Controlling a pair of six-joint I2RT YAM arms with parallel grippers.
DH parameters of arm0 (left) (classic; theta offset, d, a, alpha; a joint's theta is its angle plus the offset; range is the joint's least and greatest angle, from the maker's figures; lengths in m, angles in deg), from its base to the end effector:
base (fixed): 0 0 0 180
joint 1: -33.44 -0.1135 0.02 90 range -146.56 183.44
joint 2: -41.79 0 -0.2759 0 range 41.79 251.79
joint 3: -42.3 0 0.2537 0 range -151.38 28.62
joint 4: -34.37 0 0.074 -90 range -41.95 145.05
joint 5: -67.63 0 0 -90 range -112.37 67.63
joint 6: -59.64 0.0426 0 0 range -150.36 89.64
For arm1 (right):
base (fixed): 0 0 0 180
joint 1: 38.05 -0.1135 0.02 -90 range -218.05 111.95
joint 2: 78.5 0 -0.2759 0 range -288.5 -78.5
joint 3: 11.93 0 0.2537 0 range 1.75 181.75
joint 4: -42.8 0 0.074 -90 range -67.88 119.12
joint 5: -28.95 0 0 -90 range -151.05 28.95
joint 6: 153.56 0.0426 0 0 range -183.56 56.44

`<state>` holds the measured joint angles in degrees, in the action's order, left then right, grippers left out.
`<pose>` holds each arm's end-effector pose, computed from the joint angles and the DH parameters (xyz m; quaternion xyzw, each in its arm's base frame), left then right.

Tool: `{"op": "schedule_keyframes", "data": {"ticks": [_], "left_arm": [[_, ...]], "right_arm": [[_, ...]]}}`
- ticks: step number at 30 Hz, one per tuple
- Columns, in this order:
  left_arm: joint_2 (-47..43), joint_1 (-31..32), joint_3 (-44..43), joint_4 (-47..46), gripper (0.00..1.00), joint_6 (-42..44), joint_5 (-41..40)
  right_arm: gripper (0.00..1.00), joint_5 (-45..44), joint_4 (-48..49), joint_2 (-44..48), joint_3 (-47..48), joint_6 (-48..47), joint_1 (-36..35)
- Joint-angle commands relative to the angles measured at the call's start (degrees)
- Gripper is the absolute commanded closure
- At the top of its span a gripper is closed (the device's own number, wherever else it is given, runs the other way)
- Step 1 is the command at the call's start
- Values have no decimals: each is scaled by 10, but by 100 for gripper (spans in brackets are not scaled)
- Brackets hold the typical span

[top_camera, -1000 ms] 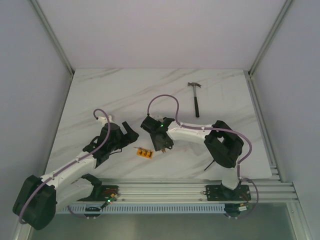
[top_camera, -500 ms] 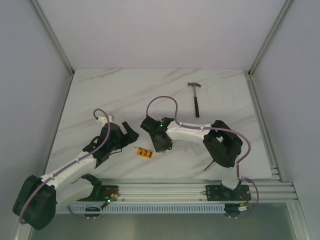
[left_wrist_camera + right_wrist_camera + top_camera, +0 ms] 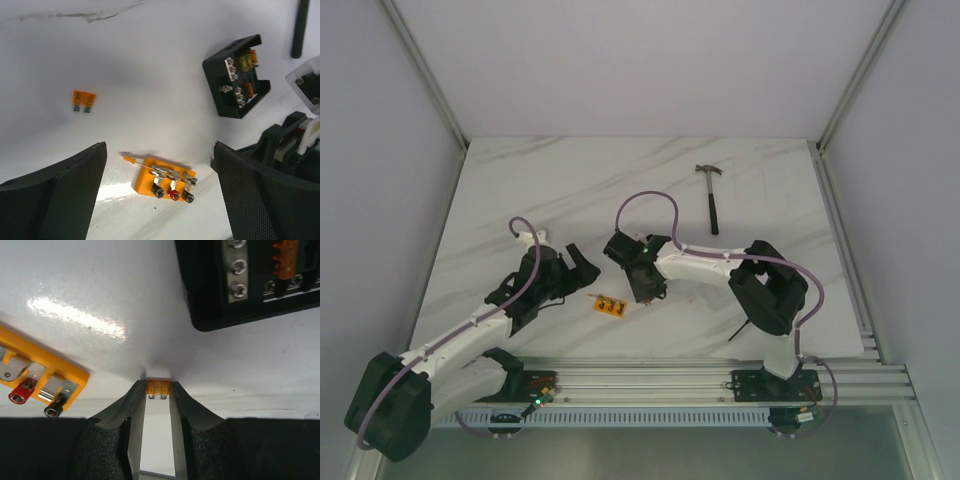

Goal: Snap on the fuse box
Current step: Pick up the fuse from the center of the board.

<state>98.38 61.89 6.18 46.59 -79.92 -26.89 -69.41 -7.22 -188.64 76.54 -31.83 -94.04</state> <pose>0.1808 -0.0941 0.1922 -0.1792 0.8585 -0.2747 0.3941 0.2217 0.3175 0.1686 -0.1956 0.9651 0.0581 0.1643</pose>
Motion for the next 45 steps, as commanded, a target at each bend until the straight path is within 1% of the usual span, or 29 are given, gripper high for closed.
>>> {"op": "schedule_keyframes", "data": {"ticks": [1,6,11,16,21,28,32,37,41,45], "left_arm": [[-18,1,-1,-45,5,23,42],[-29,38,6,-104,12,36,48],[-32,92,15,-172,21,42,19],[-27,145,23,-251,27,73,-6],[-9,186,20,-303,39,104,-28],[9,204,13,-343,50,126,-37],[25,208,2,-348,57,131,-44],[41,211,0,-371,61,133,-46],[47,212,-2,-378,64,135,-55],[50,212,-4,-380,68,135,-63]], "right_arm": [[79,-46,18,42,-20,18,1],[78,-82,46,111,-28,46,1],[78,-100,101,183,-53,77,1],[79,-103,161,252,-82,106,0],[79,-106,194,286,-107,123,0],[78,-100,220,305,-132,137,-2],[78,-95,229,308,-139,141,-1],[78,-83,240,310,-145,145,-2],[78,-78,247,311,-150,150,-4],[78,-73,251,312,-155,153,-4]]}}
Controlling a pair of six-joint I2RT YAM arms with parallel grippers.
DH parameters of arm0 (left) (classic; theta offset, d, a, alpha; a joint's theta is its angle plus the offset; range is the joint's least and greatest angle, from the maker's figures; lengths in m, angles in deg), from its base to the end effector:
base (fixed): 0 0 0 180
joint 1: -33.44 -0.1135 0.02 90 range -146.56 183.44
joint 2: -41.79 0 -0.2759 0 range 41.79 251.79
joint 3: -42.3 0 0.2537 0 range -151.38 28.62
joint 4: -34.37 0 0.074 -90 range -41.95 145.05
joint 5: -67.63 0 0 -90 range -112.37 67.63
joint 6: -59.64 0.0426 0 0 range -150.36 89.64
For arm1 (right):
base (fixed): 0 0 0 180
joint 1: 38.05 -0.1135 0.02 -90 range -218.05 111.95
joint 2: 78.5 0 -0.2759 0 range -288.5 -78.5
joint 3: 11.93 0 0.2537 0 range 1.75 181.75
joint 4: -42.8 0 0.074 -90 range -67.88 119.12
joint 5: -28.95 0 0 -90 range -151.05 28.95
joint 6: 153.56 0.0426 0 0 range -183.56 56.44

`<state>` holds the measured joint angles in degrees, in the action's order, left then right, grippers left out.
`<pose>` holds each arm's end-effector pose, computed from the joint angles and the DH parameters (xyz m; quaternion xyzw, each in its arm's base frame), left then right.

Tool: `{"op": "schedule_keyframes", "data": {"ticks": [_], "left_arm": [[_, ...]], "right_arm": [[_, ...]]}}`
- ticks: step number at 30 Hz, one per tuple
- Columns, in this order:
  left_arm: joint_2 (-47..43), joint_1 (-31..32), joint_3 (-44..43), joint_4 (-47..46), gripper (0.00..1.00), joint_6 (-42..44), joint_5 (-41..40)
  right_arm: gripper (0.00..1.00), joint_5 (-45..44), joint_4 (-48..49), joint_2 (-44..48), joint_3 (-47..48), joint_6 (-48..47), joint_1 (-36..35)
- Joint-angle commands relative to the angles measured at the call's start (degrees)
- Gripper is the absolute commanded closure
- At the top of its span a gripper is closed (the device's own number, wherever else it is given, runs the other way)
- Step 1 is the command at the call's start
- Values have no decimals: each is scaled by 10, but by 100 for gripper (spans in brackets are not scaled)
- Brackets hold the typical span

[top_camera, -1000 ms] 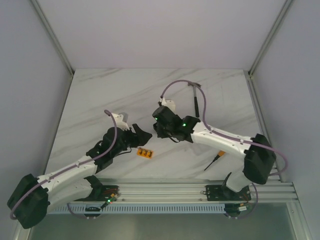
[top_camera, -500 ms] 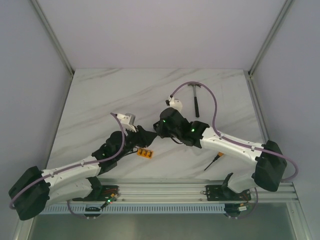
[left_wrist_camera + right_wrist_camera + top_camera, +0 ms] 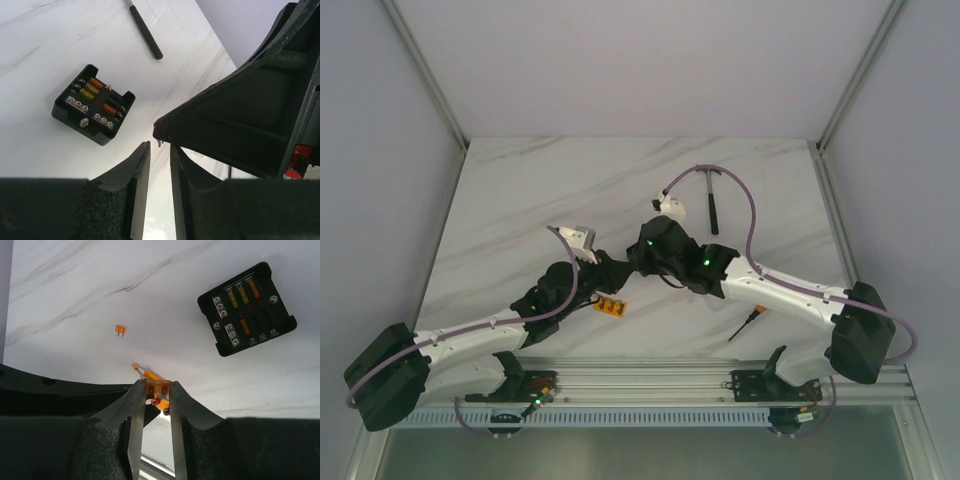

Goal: Snap on the fuse box
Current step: Pick up the fuse from the center of the board.

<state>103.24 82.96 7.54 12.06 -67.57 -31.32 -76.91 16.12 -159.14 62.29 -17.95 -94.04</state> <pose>0.1547 -0.1711 0.2330 0.0257 0.7328 -0.4236 0.5318 0.1906 0.2617 0.2946 -0.0133 0.8732 0.2890 0.3922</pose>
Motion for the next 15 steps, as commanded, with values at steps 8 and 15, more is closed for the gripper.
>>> {"op": "schedule_keyframes", "data": {"ticks": [8,15], "left_arm": [[0,2,-15,-36,76,15,-30],[-5,2,-14,-35,84,24,-29]], "right_arm": [[78,18,34,23,-29,23,-5],[78,25,40,24,-39,27,-5]]}}
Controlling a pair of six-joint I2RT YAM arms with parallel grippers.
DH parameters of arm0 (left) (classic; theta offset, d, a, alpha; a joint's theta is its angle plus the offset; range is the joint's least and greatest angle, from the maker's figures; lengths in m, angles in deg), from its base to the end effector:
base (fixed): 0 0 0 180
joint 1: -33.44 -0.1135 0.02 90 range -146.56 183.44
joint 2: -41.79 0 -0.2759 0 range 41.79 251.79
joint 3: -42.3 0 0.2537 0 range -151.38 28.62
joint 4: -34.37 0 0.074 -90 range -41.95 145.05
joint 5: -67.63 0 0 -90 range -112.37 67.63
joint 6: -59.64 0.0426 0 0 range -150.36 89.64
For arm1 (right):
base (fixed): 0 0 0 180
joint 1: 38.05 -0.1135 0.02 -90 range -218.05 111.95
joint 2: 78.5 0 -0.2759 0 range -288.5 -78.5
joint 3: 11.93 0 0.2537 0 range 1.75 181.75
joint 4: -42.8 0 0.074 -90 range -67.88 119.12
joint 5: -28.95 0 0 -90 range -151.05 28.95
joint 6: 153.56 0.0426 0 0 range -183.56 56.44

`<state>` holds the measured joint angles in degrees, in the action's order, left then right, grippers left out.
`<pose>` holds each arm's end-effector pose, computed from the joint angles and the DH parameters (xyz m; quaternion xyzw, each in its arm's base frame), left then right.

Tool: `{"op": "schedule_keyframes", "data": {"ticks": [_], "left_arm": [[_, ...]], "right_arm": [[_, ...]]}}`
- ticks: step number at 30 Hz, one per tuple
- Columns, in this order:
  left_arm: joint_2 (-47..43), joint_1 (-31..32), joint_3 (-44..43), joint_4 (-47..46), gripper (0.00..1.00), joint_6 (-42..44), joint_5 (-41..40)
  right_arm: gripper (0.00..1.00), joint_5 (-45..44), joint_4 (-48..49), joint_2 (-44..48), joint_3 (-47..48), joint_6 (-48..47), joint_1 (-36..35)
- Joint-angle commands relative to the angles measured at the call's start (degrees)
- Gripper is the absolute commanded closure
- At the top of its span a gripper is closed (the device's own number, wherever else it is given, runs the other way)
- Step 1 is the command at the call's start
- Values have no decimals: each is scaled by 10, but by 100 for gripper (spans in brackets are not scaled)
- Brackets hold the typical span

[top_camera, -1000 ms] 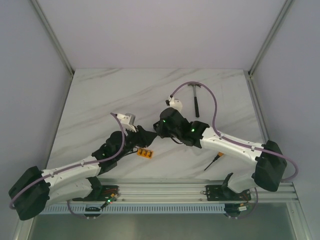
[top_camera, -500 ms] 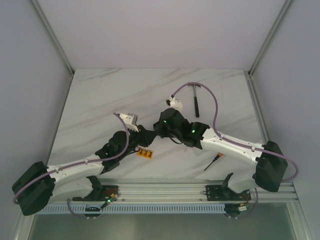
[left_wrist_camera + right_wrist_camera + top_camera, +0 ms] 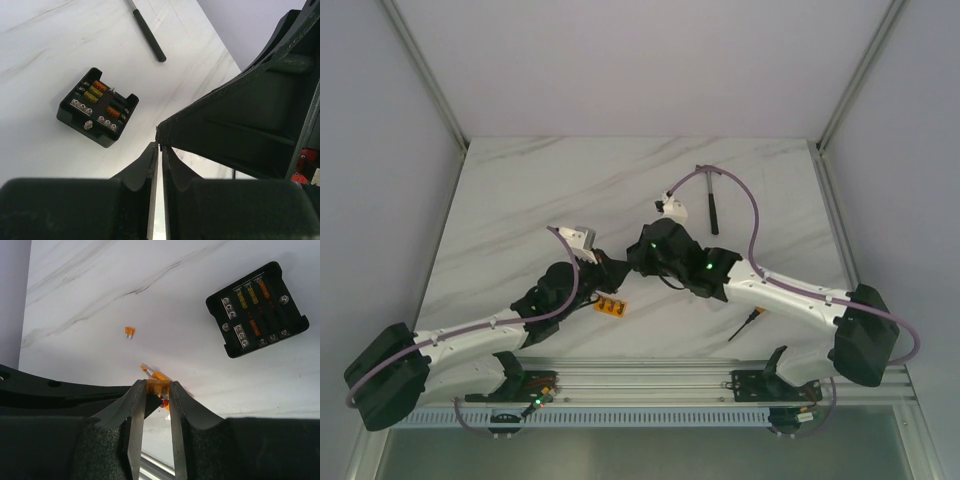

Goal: Snap on the fuse box
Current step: Pick up the fuse from the center of the board.

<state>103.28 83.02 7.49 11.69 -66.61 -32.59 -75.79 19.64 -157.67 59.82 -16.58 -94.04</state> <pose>0.1553 -0.1707 0.2339 0.0242 0.7306 -0.4148 0.5418 0.1874 0.2583 0.2931 -0.0043 0.8637 0.3152 0.3933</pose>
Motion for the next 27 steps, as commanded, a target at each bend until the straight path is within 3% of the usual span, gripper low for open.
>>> {"op": "schedule_keyframes", "data": {"ticks": [1,8,17,21,27], "left_arm": [[-5,1,-14,-30,86,15,-15],[-7,1,-9,-25,97,21,-24],[-7,-8,-3,-19,100,59,-4],[-8,-31,7,-33,100,72,44],[-10,-80,1,-60,100,82,205]], "right_arm": [[78,15,6,10,-17,14,-5],[74,23,22,15,-31,8,-4],[51,51,70,63,-64,-97,20],[52,146,161,116,-123,-193,81],[54,372,211,145,-148,-353,154]]}}
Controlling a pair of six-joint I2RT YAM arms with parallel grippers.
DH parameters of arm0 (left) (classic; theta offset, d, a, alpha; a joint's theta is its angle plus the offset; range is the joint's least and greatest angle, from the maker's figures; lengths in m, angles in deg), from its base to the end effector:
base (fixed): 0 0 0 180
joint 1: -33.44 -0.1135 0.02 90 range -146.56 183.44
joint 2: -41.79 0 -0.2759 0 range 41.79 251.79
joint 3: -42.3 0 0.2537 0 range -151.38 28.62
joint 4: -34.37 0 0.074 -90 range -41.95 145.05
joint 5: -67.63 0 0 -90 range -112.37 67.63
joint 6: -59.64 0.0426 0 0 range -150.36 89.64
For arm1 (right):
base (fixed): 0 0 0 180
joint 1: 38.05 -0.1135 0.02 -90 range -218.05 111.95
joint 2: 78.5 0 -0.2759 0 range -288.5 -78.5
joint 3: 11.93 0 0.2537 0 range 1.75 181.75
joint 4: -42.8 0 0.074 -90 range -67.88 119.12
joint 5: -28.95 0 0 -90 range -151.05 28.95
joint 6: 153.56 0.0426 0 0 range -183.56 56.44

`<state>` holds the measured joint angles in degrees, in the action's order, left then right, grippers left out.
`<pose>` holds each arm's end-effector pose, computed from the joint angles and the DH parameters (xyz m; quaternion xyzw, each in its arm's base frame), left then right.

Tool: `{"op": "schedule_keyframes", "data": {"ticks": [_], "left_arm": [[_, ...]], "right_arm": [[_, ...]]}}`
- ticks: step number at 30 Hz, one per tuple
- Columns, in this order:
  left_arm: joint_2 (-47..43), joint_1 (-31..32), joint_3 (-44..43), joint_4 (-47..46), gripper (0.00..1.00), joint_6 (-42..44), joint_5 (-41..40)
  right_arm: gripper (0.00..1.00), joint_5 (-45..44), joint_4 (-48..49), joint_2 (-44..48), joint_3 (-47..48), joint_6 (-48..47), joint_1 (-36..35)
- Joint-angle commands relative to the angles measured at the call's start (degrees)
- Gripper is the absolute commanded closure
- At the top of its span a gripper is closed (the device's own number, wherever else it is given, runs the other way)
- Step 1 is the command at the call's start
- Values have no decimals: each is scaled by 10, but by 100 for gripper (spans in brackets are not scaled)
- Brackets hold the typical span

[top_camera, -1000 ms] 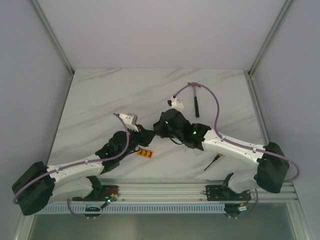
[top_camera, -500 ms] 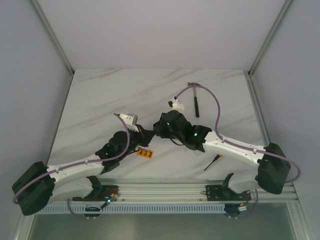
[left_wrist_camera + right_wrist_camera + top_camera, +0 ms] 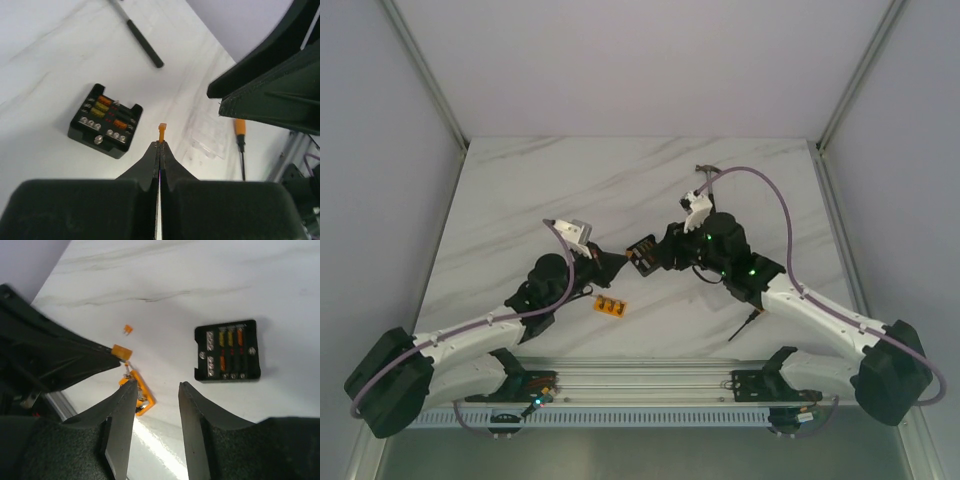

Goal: Snap on the fuse box
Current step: Pick up the fuse from the center of the board.

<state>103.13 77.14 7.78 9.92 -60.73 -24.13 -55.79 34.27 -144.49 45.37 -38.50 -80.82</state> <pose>0.1676 -0.1583 0.2363 0.0732 0.7179 -0.4081 0.5593 0.1954 0.1860 0.2927 -0.1507 0.7904 0.3613 0.4712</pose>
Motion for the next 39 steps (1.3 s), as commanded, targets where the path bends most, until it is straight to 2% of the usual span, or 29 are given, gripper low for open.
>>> {"op": "schedule_keyframes", "data": {"ticks": [1,6,14,26,34,39], "left_arm": [[-8,-27,-7,-41,100,27,148],[-3,-51,-26,-41,100,30,260],[0,-58,-35,-61,100,17,329],[-1,-58,-36,-76,100,4,361],[0,-58,-34,-77,100,3,365],[2,-58,-36,-82,100,1,368]], "right_arm": [[54,201,63,11,2,-153,28],[54,304,33,-2,29,-220,49],[56,421,33,-17,39,-251,72],[72,482,44,-26,35,-255,78],[91,511,59,-34,29,-251,84],[91,534,48,-48,34,-260,86]]}}
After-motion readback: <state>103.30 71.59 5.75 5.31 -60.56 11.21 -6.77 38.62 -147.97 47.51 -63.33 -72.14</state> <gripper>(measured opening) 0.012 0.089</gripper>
